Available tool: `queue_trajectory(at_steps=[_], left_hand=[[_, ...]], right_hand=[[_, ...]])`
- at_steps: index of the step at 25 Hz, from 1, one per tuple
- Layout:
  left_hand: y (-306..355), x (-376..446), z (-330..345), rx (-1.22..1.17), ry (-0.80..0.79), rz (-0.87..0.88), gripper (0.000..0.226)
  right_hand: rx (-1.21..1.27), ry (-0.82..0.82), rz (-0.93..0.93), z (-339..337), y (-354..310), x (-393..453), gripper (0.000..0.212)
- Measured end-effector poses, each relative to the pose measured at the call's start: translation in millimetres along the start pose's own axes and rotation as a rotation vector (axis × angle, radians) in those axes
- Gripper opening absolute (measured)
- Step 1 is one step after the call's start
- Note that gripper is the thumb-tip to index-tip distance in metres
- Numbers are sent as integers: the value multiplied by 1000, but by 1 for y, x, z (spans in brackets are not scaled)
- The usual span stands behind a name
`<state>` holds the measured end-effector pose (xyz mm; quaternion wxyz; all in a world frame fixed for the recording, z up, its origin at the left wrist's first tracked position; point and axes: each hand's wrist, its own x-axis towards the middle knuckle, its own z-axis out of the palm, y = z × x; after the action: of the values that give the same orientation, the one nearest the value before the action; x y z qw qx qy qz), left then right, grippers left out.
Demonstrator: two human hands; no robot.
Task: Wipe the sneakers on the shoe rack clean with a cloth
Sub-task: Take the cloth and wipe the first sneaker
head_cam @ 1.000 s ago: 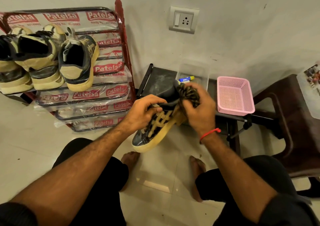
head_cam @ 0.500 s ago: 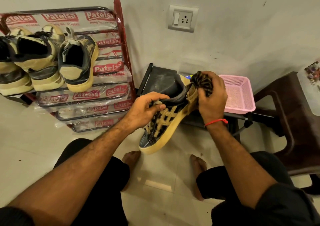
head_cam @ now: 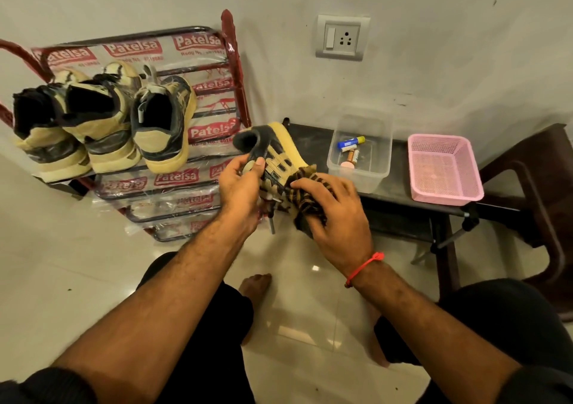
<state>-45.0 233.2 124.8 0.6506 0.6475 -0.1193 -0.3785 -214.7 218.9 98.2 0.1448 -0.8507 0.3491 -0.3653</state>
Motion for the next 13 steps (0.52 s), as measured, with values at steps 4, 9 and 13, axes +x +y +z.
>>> queue_trajectory(at_steps=[4,9,13], left_hand=[[-1,-5,-1,99,-189,-374,21],[-9,-18,9,571,-426,-170,30],[-13,-15,15,766,-316,133,37]], right_hand=[[-128,207,15,-2,24,5,44],[-124,304,175,-15,89,15,48],[-121,307,236,-11,100,11,48]])
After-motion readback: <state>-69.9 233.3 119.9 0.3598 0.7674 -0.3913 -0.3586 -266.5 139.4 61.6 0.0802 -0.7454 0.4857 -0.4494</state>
